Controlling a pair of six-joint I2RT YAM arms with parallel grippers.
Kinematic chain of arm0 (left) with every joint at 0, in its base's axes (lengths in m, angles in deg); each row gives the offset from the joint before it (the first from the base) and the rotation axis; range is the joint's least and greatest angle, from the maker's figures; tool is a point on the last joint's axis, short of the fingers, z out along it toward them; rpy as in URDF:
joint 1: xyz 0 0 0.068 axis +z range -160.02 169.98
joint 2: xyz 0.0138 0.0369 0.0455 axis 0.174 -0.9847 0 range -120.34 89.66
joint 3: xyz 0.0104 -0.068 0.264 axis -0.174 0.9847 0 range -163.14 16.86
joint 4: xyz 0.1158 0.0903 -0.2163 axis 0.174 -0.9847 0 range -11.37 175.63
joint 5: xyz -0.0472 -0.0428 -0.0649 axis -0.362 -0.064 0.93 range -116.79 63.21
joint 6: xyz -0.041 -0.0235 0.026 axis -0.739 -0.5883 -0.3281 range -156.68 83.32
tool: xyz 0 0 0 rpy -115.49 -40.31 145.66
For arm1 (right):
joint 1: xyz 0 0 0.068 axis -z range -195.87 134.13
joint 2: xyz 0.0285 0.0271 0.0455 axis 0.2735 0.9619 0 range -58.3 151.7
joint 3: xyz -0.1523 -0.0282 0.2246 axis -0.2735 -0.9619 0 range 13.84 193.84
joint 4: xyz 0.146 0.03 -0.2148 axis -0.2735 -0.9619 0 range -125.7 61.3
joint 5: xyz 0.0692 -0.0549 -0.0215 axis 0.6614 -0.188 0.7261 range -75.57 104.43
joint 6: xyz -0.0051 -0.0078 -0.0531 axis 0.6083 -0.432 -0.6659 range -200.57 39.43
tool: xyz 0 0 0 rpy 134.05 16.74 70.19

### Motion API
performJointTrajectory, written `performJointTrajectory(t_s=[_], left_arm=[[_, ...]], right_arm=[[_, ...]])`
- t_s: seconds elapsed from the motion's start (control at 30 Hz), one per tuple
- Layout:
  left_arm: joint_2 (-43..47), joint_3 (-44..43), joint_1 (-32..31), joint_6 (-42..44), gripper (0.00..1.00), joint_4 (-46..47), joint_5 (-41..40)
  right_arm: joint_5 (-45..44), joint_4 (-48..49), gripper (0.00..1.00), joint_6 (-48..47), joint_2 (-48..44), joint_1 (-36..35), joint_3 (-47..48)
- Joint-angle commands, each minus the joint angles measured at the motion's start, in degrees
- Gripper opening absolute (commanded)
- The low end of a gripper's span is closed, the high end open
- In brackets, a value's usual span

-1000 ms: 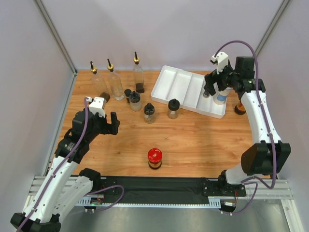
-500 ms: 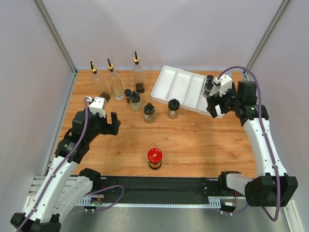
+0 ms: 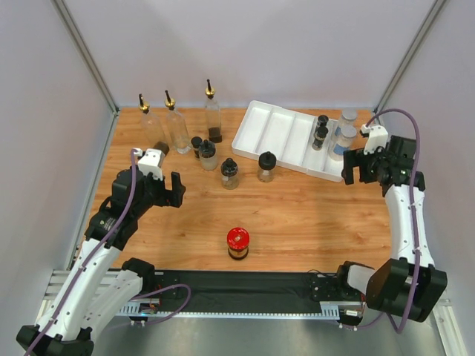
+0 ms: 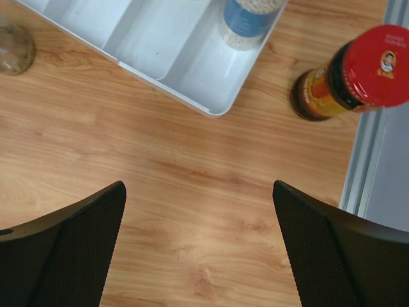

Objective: Organize the condiment bottles
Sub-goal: Pick up the bottle from the center of the board.

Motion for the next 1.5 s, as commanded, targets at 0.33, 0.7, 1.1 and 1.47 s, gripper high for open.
performJointTrajectory(t_s=[0.33,0.7,1.1,1.47], left_arm=[[0.7,0.4,0.3,0.2,1.0,0.8,3.0],[-0.5,0.1,0.2,-1.2,1.0,1.0,3.5],[-24.1,-16.0,0.3,-17.8,1.0,-2.7,0.3],[-35.1,-25.8,0.2,-25.0,1.0,-8.1,-5.2]], right_arm=[[7.6,-2.4,0.98,-1.4,7.6,14.6,6.1],[14.2,-6.3,0.98,-5.4,11.2,17.5,9.3],[26.2,-8.2,0.99,-0.4,-0.1,12.9,0.9],[24.2,-1.6,1.0,6.0,-10.1,2.8,-8.3]])
